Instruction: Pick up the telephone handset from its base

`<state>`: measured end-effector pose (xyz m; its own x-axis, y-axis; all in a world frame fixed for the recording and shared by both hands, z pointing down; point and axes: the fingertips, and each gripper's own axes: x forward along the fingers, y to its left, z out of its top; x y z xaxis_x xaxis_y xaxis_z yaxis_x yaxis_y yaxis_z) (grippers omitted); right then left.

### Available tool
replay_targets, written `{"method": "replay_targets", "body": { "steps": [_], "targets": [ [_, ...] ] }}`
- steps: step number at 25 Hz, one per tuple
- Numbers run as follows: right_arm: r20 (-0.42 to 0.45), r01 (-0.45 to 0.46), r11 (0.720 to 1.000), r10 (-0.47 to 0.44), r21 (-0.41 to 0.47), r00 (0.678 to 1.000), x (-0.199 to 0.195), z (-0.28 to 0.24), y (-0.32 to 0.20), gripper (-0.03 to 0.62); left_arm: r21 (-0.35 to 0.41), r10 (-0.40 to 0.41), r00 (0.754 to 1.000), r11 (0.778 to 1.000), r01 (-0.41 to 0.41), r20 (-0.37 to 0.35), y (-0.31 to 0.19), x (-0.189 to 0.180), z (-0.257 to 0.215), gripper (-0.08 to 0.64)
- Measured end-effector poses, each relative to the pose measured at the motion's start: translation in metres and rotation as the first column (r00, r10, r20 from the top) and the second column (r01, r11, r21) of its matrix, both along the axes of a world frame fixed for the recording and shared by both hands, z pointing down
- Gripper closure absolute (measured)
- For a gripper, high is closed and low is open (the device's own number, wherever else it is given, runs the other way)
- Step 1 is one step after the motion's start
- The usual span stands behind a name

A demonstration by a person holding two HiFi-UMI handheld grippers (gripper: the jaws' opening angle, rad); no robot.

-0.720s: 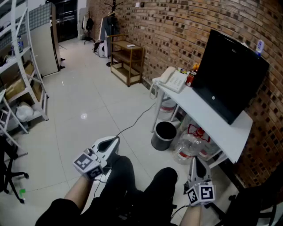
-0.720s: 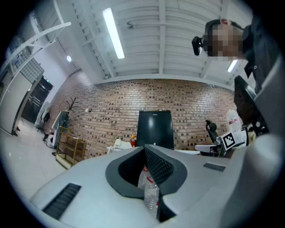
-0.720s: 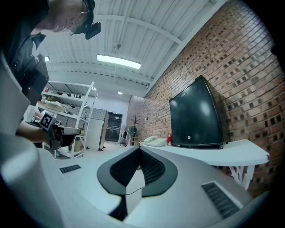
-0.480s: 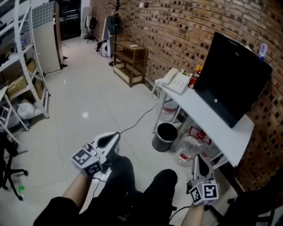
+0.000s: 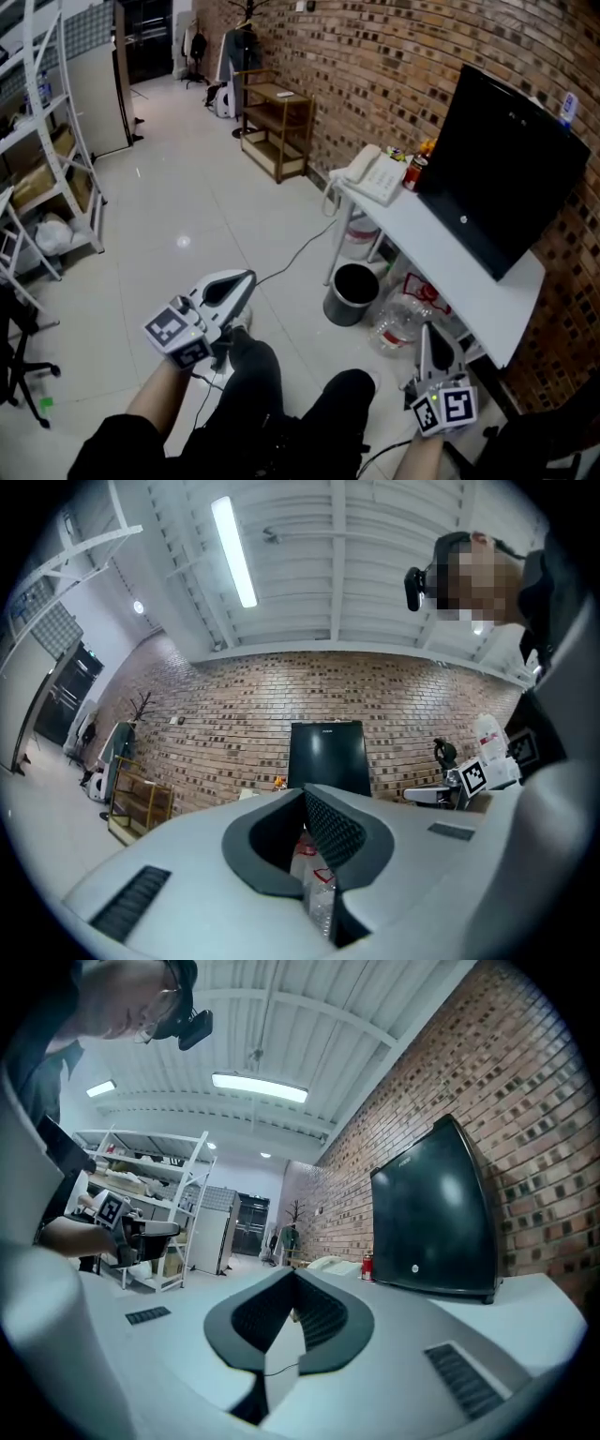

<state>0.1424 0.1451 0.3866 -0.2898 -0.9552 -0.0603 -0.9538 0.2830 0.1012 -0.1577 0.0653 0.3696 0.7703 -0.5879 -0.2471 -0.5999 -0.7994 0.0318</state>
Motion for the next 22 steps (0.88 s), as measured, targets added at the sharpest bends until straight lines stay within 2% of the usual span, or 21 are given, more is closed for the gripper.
{"method": "replay_targets", "body": {
  "steps": [6,12,22],
  "targets": [
    [-0.007,0.000,1.000,0.000,-0.006,1.000,0.009,0.001,-0.047,0.583,-0.004,0.019,1.000,1.000,-0.019,-0.009,-0.045,0.028,-0.006,0.557],
    [0.059,0.012,1.000,-0.013,0.009,0.998,0.014,-0.004,-0.081,0.583,-0.024,0.059,0.998,0.998,-0.059,-0.004,-0.078,0.048,-0.009,0.557],
    [0.041,0.003,1.000,-0.003,-0.006,0.999,0.026,0.004,-0.154,0.583,-0.050,0.047,0.999,0.998,-0.047,0.002,-0.153,0.055,0.006,0.557]
  ]
}}
